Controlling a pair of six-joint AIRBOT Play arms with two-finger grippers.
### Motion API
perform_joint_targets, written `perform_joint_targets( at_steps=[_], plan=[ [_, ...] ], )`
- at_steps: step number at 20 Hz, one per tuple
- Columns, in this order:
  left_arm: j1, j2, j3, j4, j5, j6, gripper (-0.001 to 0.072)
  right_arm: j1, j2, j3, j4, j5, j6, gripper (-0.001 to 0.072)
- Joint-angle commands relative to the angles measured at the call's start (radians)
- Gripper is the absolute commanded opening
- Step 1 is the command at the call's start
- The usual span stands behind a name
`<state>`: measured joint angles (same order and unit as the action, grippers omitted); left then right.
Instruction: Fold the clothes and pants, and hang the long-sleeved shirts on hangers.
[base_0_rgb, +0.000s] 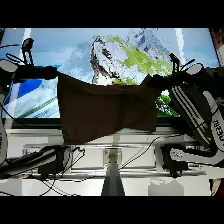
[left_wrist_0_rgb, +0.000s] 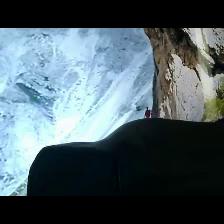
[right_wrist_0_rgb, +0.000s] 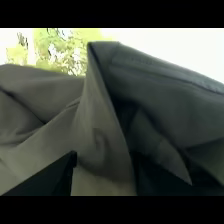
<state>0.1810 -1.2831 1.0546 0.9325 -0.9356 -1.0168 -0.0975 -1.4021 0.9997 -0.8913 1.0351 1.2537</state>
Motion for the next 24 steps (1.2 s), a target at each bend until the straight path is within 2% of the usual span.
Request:
perform_joint_targets(
  at_steps=[1, 3, 5, 6, 14, 16, 19, 21, 22, 23, 24],
  plan=[
    [-0.011, -0.006, -0.001, -0.002, 0.019, 0.0, 0.001, 0.0, -0.015, 0.04, 0.003, -0.037, 0.002, 0.0413],
    [-0.011, -0.006, -0.001, -0.002, 0.019, 0.0, 0.001, 0.0, -0.015, 0.089, 0.001, -0.062, 0.002, 0.0421],
    [-0.011, -0.006, -0.001, -0.002, 0.019, 0.0, 0.001, 0.0, -0.019, 0.137, -0.001, -0.094, 0.002, 0.0518],
    [-0.011, -0.006, -0.001, -0.002, 0.019, 0.0, 0.001, 0.0, -0.023, 0.158, -0.004, -0.102, 0.002, 0.0526],
    [-0.011, -0.006, -0.002, -0.002, 0.019, 0.0, 0.001, 0.03, -0.158, 0.224, -0.048, -0.034, 0.006, 0.0524],
    [-0.011, -0.006, -0.002, -0.002, 0.019, 0.0, 0.001, 0.07, -0.175, 0.23, -0.051, -0.041, -0.037, 0.0507],
    [-0.011, -0.006, -0.002, -0.002, 0.019, 0.0, 0.001, 0.123, -0.192, 0.237, -0.118, -0.035, -0.035, 0.0482],
    [-0.011, -0.006, -0.002, -0.002, 0.019, 0.0, 0.001, 0.137, -0.192, 0.237, -0.173, -0.018, -0.034, 0.0422],
    [-0.011, -0.006, -0.002, -0.002, 0.019, 0.0, 0.001, 0.137, -0.192, 0.237, -0.184, -0.011, -0.034, 0.0343],
    [-0.011, -0.006, -0.002, -0.001, 0.019, 0.0, 0.001, 0.137, -0.192, 0.238, -0.19, -0.01, -0.035, 0.0237],
    [-0.011, -0.006, -0.002, -0.001, 0.019, 0.0, 0.001, 0.137, -0.192, 0.246, -0.194, -0.011, -0.037, 0.008]
  ],
)
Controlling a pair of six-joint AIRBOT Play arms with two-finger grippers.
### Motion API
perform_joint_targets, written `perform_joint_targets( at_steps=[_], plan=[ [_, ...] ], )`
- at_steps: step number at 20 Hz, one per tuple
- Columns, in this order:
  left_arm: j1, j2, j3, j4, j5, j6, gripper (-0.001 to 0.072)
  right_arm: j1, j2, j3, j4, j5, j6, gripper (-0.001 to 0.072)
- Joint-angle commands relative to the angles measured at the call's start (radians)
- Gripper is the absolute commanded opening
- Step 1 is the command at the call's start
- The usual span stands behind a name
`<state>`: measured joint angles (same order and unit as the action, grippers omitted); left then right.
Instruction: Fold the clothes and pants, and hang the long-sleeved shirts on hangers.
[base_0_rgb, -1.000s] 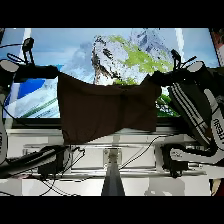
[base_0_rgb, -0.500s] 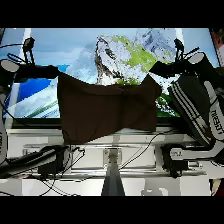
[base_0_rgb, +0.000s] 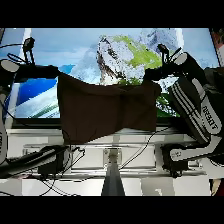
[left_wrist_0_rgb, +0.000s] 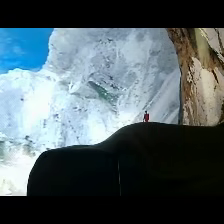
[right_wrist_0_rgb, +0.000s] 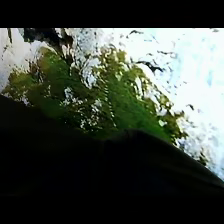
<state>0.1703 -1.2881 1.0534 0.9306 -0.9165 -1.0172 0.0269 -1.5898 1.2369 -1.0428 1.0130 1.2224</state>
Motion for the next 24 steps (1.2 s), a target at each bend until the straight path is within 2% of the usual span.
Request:
perform_joint_targets(
  at_steps=[1, 4, 7, 11, 13, 16, 21, 24],
  plan=[
    [0.0, -0.001, 0.0, 0.0, 0.0, 0.0, 0.001, 0.012, -0.004, 0.024, -0.043, 0.014, -0.012, 0.0014],
    [0.0, 0.0, 0.0, 0.0, 0.0, 0.0, 0.001, 0.012, -0.003, 0.122, -0.046, 0.027, -0.012, 0.0014],
    [0.005, 0.016, 0.003, 0.0, 0.0, -0.041, 0.001, 0.01, 0.027, 0.264, -0.073, 0.052, -0.011, 0.0013],
    [0.058, 0.109, 0.097, 0.0, 0.002, -0.042, 0.0009, -0.012, 0.136, 0.426, -0.148, 0.051, -0.008, 0.0013],
    [0.11, 0.182, 0.177, 0.0, 0.037, -0.077, 0.001, -0.04, 0.214, 0.481, -0.148, 0.043, -0.007, 0.0013],
    [0.185, 0.319, 0.245, -0.003, 0.194, -0.145, 0.0009, -0.079, 0.351, 0.537, -0.144, 0.035, -0.003, 0.0014],
    [0.216, 0.587, 0.245, -0.007, 0.575, -0.147, 0.001, -0.082, 0.603, 0.622, -0.129, -0.064, -0.004, 0.0014],
    [0.216, 0.712, 0.245, -0.007, 0.735, -0.147, 0.001, -0.082, 0.749, 0.65, -0.129, -0.163, -0.004, 0.0014]
  ],
)
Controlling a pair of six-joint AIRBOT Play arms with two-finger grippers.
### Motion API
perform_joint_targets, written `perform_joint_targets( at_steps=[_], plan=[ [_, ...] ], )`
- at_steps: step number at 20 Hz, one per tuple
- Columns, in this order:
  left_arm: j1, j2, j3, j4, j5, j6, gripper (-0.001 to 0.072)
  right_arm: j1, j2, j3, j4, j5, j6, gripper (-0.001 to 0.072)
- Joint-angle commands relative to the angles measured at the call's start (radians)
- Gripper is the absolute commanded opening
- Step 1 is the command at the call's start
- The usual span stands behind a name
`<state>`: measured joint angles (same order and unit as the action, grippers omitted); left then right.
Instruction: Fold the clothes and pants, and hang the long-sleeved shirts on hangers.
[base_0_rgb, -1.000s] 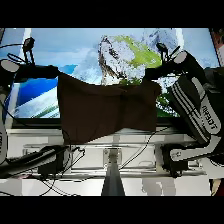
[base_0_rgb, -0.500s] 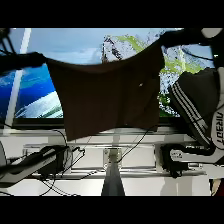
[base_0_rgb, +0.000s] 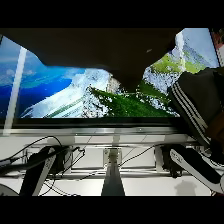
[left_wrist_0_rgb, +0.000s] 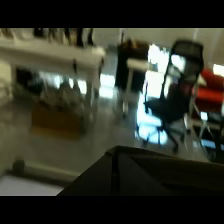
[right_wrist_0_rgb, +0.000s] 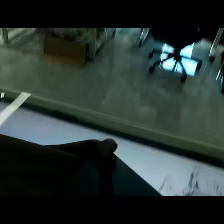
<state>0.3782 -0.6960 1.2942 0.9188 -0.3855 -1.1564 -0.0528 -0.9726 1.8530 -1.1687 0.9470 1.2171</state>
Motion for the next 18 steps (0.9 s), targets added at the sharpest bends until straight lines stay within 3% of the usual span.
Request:
perform_joint_targets(
  at_steps=[1, 5, 9, 14, 18],
  plan=[
    [0.008, 0.155, 0.005, 0.005, 0.238, -0.007, 0.001, -0.002, 0.176, 0.037, -0.003, -0.124, 0.002, 0.0014],
    [0.008, 0.231, 0.005, 0.024, 0.264, -0.008, 0.001, -0.003, 0.292, 0.038, -0.017, -0.215, 0.002, 0.0013],
    [0.008, 0.175, 0.004, 0.024, 0.19, -0.008, 0.0009, -0.003, 0.234, 0.037, -0.018, -0.203, 0.005, 0.0013],
    [0.006, -0.104, 0.004, 0.024, -0.179, -0.007, 0.0009, -0.002, -0.056, 0.032, -0.015, 0.076, 0.066, 0.0014],
    [0.002, -0.396, 0.004, 0.023, -0.271, -0.004, 0.001, -0.002, -0.362, 0.032, -0.006, 0.266, 0.084, 0.0014]
  ],
)
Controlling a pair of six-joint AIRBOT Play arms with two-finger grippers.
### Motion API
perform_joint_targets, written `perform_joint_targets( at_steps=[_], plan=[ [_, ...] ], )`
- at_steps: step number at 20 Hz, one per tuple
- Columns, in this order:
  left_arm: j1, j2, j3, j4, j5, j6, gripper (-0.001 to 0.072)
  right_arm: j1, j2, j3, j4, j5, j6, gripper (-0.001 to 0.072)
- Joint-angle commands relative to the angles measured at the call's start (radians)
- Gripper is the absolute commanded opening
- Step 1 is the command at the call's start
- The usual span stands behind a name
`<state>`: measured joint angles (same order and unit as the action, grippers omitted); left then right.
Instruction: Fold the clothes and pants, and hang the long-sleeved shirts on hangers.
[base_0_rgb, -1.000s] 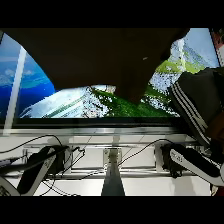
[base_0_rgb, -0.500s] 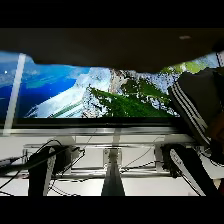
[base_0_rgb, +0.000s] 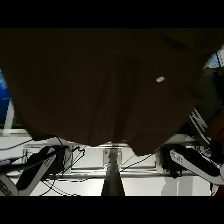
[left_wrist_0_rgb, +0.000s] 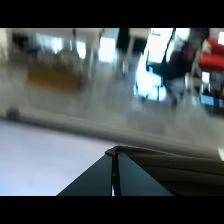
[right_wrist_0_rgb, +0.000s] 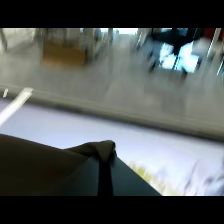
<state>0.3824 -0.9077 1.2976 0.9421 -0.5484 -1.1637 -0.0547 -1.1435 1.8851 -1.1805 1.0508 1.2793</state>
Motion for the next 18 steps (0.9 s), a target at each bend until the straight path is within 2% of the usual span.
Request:
perform_joint_targets(
  at_steps=[1, 2, 4, 7, 10, 12, 18],
  plan=[
    [-0.01, -0.254, 0.001, 0.0, -0.108, 0.004, 0.001, 0.0, -0.259, 0.0, 0.006, 0.185, 0.022, 0.0014],
    [-0.014, -0.321, 0.001, 0.0, -0.107, 0.005, 0.001, 0.0, -0.33, 0.0, 0.006, 0.192, 0.022, 0.0014],
    [-0.035, -0.46, 0.001, 0.0, -0.084, 0.063, 0.001, 0.0, -0.449, 0.0, 0.007, 0.172, 0.022, 0.0014],
    [-0.077, -0.622, 0.001, 0.0, 0.023, 0.095, 0.0011, 0.0, -0.61, 0.0, 0.041, 0.077, 0.022, 0.0013],
    [-0.115, -0.696, 0.001, 0.0, 0.174, 0.095, 0.0011, 0.006, -0.716, 0.0, 0.058, -0.053, 0.022, 0.0014],
    [-0.128, -0.699, 0.001, 0.0, 0.218, 0.095, 0.0011, 0.007, -0.744, 0.0, 0.056, -0.1, 0.022, 0.0014],
    [-0.126, -0.721, 0.001, 0.0, 0.135, 0.095, 0.001, 0.01, -0.749, -0.029, 0.026, -0.09, 0.022, 0.0014]
  ],
)
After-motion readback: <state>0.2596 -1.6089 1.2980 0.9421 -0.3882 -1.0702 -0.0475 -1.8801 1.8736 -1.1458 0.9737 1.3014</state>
